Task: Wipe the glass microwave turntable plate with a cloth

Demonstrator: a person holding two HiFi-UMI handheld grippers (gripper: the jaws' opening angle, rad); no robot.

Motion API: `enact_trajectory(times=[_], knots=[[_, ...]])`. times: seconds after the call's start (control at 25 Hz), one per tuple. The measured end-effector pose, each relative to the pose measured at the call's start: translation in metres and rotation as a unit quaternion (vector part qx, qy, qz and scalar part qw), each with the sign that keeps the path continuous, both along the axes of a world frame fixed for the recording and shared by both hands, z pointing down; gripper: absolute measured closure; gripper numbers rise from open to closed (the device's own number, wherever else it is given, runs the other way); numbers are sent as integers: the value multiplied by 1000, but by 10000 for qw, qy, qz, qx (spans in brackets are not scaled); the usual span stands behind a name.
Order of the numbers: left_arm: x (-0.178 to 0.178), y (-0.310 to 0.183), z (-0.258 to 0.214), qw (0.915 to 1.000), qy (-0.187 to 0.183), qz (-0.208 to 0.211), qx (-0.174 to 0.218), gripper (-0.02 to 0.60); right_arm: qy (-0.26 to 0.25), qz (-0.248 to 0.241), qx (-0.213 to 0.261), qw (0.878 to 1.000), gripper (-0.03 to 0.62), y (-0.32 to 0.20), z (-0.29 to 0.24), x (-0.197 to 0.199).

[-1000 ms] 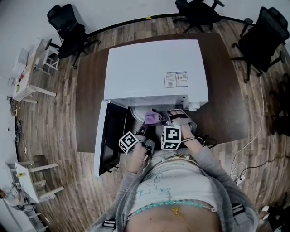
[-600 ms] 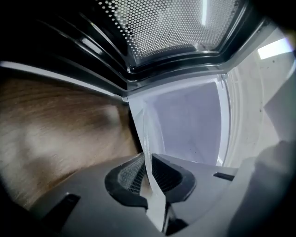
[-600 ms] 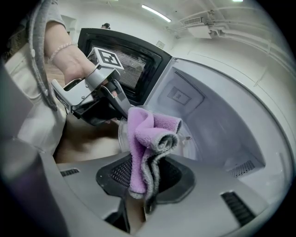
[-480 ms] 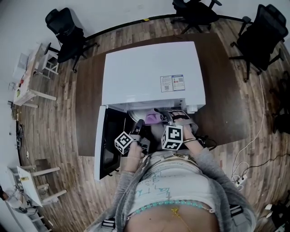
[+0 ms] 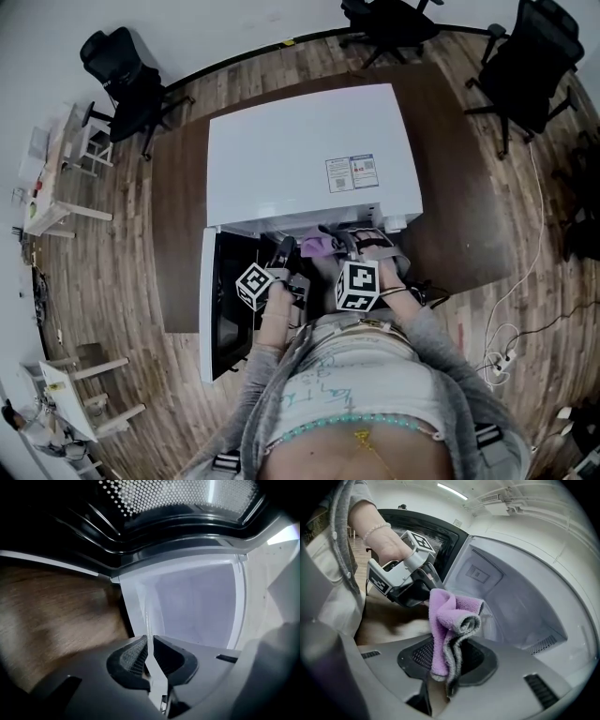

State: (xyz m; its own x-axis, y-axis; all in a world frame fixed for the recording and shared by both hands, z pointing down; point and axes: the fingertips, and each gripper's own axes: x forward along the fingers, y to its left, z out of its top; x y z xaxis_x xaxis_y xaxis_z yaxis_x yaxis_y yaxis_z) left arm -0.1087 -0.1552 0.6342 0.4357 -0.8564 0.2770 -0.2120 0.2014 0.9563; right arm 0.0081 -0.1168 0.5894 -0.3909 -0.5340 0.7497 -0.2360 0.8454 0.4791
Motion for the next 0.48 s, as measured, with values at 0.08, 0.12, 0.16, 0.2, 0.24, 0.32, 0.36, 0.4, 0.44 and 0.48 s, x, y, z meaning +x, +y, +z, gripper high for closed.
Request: enact_trajectory(times=[0.08,0.12,0.16,0.2,0.24,0.32,0.36,0.4,0.44,0.48], knots=[[3,-8,0,10000,-32,30,17,538,30,-6,2,10000,477,1,1,0],[6,-11,-1,10000,-52,59,23,539,46,-5,10,10000,477,2,1,1],[8,-13,-1,9999,-65,91,21,538,62,0,19,10000,477,2,1,2],[11,-16,-2,9999,-75,123,15,539,73,10,21,10000,477,2,1,3],[14,-19,-3,9998,-86,151,17,539,75,19,11,10000,477,2,1,4],[17,-24,-5,9997,-119,187,49,538,69,28,-15,10000,477,2,3,4],[18,-27,-6,9997,-137,200,58,538,73,28,-17,10000,477,2,3,4],[19,-30,-6,9996,-160,210,49,538,80,25,-13,10000,477,2,4,4],[19,-33,-5,9996,-186,214,21,538,89,20,-5,10000,477,1,4,4],[18,-34,-3,9996,-203,214,-19,538,100,13,2,9999,477,1,4,4]])
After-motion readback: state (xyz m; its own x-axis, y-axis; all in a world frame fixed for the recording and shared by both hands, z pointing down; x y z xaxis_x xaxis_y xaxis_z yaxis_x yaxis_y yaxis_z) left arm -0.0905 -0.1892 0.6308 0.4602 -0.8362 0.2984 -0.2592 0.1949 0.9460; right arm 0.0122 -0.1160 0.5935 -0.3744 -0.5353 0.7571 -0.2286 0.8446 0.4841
